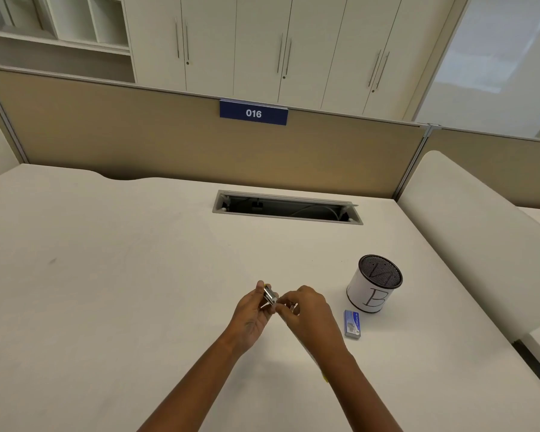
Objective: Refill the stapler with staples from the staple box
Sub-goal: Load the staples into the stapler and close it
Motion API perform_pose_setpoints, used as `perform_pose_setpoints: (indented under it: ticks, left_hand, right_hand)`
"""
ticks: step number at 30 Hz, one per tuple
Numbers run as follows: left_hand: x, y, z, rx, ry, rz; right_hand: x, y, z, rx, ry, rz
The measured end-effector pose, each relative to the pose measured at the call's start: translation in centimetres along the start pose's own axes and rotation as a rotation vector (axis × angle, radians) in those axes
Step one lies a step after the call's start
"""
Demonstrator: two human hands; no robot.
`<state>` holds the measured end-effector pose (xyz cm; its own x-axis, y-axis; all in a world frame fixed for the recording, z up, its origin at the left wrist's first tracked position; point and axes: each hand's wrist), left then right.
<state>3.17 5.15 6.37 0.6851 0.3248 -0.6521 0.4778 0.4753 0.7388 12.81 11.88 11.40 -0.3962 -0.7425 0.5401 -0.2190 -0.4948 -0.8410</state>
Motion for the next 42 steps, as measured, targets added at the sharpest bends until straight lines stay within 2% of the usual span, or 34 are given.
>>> perform_pose_setpoints:
  ticks: [4,7,12,16,19,26,33,42]
  left_hand:
    - [0.0,-0.3,0.0,-0.006,-0.037,0.039]
    - [-0.1,-0.1,-0.2,-0.004,-0.07,0.062]
    - [0.0,0.2,-0.2,0.083,-0.119,0.047]
    - [0.2,0.5,-0.1,0.075,-0.148,0.0]
    - [0.1,0.2,-0.2,0.03,-0.157,0.011]
    - [0.6,0.3,-0.1,0.088,-0.181,0.033]
    - [0.2,0.6,0.2,0.066,-0.189,-0.022]
    - [0.4,0.8,0.6,0.093,-0.241,0.026]
  right_hand:
    - [-0.1,-0.3,0.5,0.0,-0.052,-0.083]
    - [-0.3,-0.6,0.6,0.027,-0.067,0.009]
    - [-0.5,-1.4,0.1,0.209,-0.069,0.041]
    - [-1.4,-1.6,0.2,0.33,-0.063,-0.212]
    - [-1.8,-1.7,0.7,0.321,-0.116,-0.338]
    - [-2.0,-1.7,0.7,0.227,-0.135,-0.052]
    - [-2.7,-1.5,1.1,0.23,-0.154,-0.157]
    - [-3.1,-2.0,1.1,0.225,-0.227,0.069]
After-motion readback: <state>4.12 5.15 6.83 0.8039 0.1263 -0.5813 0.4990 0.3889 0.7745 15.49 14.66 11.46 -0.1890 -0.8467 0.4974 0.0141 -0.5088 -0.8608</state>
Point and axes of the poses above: each hand's wrist, its own z-axis away from the middle knuckle, its own y-axis out of the palm, x = y × z, and after that the axes turned 12 degrees about x, right-handed
